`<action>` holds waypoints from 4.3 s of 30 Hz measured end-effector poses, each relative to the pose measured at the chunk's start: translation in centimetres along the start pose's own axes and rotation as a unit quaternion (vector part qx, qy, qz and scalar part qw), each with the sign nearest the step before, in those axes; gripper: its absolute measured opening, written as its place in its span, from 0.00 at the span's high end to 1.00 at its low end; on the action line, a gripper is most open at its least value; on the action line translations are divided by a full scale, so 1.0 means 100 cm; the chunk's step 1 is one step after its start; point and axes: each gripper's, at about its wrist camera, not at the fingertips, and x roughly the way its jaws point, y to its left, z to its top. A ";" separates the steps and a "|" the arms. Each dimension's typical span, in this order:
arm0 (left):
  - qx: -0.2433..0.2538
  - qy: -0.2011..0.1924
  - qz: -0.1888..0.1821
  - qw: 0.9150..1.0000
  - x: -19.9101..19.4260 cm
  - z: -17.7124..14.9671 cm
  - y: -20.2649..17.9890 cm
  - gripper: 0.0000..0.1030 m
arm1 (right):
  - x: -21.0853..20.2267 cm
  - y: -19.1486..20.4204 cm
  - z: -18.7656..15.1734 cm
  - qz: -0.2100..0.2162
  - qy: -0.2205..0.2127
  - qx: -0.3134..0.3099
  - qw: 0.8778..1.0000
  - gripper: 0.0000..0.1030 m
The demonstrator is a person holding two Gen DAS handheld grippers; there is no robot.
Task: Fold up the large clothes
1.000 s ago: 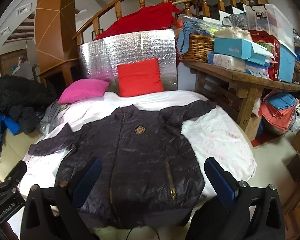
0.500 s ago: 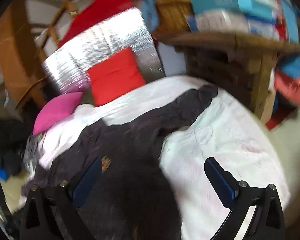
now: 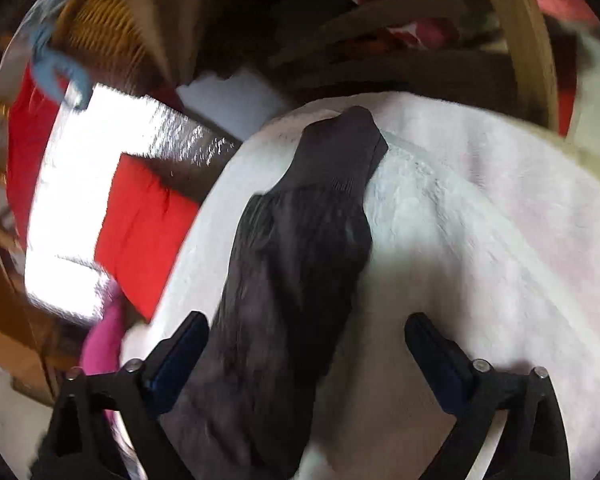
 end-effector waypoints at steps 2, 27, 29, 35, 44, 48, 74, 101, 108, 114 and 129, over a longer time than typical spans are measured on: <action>-0.003 0.009 -0.003 1.000 0.005 0.001 0.000 0.00 | 0.013 0.012 0.002 -0.015 -0.006 -0.031 0.999 0.15; -0.081 -0.052 0.058 0.994 -0.026 0.015 0.064 0.00 | -0.070 0.249 -0.205 0.218 0.089 -0.222 0.946 0.81; -0.088 -0.053 0.066 0.993 -0.027 0.013 0.075 0.00 | -0.057 0.258 -0.246 0.223 0.136 -0.224 0.939 0.81; -0.120 -0.045 0.067 0.990 -0.028 0.006 0.108 0.00 | -0.009 0.242 -0.336 0.208 0.280 -0.154 0.924 0.35; -0.119 -0.059 0.028 0.991 -0.034 0.005 0.100 0.00 | -0.069 0.176 -0.317 0.229 0.265 -0.157 0.924 0.01; -0.077 -0.085 -0.001 0.993 -0.041 0.011 0.066 0.00 | -0.109 0.158 -0.264 0.137 0.107 -0.210 0.962 0.02; 0.026 -0.078 0.052 0.995 0.014 0.075 -0.023 0.08 | -0.024 0.096 -0.229 -0.073 0.123 -0.170 0.975 0.32; 0.007 0.068 0.117 0.991 0.072 0.040 0.042 0.08 | -0.063 0.147 -0.294 -0.062 0.128 -0.364 0.920 0.31; 0.023 -0.005 0.096 0.995 0.029 0.039 0.028 0.08 | -0.077 0.160 -0.297 -0.042 0.092 -0.379 0.920 0.31; 0.046 -0.086 0.074 0.993 -0.001 0.040 0.006 0.08 | -0.072 0.170 -0.310 -0.033 0.108 -0.398 0.910 0.31; 0.054 -0.149 0.029 0.987 -0.034 0.040 -0.022 0.08 | -0.064 0.171 -0.314 -0.066 0.091 -0.418 0.902 0.31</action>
